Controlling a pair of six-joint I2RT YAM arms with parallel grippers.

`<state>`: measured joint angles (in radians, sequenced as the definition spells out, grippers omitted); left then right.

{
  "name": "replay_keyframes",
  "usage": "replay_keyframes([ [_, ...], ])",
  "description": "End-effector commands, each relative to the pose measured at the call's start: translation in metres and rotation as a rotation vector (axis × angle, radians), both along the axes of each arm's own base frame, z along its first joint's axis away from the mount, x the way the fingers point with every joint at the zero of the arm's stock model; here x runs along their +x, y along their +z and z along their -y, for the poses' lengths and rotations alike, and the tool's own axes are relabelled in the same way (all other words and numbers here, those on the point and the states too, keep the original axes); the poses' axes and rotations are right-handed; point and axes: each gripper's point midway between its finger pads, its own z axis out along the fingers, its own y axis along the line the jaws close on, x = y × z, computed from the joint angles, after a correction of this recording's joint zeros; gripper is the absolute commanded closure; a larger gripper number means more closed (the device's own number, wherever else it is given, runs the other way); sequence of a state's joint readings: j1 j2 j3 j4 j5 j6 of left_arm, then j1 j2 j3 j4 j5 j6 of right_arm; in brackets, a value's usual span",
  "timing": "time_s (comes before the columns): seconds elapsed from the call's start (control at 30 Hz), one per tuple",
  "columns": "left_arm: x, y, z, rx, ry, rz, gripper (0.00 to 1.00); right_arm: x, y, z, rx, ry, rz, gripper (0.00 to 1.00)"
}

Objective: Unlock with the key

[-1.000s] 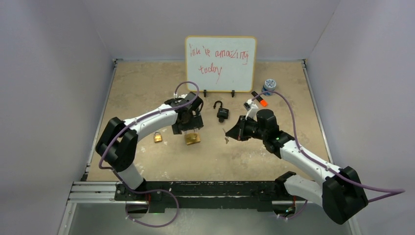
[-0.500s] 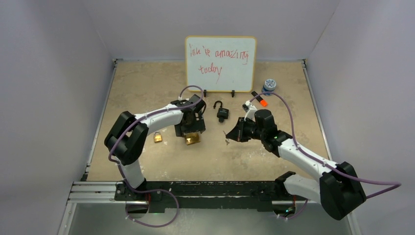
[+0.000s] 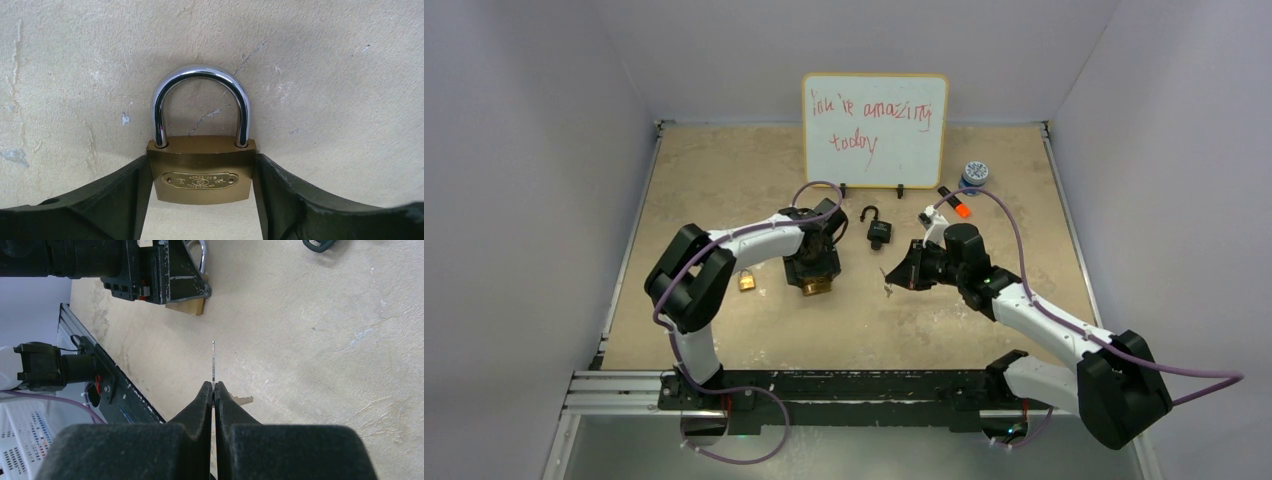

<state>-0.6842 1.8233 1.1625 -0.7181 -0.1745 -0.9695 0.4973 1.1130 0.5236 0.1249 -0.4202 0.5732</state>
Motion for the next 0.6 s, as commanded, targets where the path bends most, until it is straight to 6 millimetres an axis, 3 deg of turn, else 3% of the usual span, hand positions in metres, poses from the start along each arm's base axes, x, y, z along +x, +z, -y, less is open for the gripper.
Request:
replay_keyframes([
  [0.0, -0.010, -0.016, 0.005, -0.015, 0.024, -0.042, 0.37, 0.003, 0.008, -0.003, 0.016, 0.020, 0.034, 1.00],
  [0.17, -0.006, -0.009, 0.017, -0.074, 0.023, -0.028, 0.61, 0.003, 0.011, -0.005, 0.025, 0.028, 0.038, 1.00],
  [0.37, 0.011, 0.045, 0.050, -0.294, 0.001, 0.009, 0.66, -0.001, 0.024, -0.016, 0.076, 0.107, 0.057, 1.00],
  [0.57, 0.017, 0.091, 0.068, -0.575, 0.046, -0.021, 0.66, -0.006, 0.047, -0.034, 0.179, 0.229, 0.105, 1.00],
])
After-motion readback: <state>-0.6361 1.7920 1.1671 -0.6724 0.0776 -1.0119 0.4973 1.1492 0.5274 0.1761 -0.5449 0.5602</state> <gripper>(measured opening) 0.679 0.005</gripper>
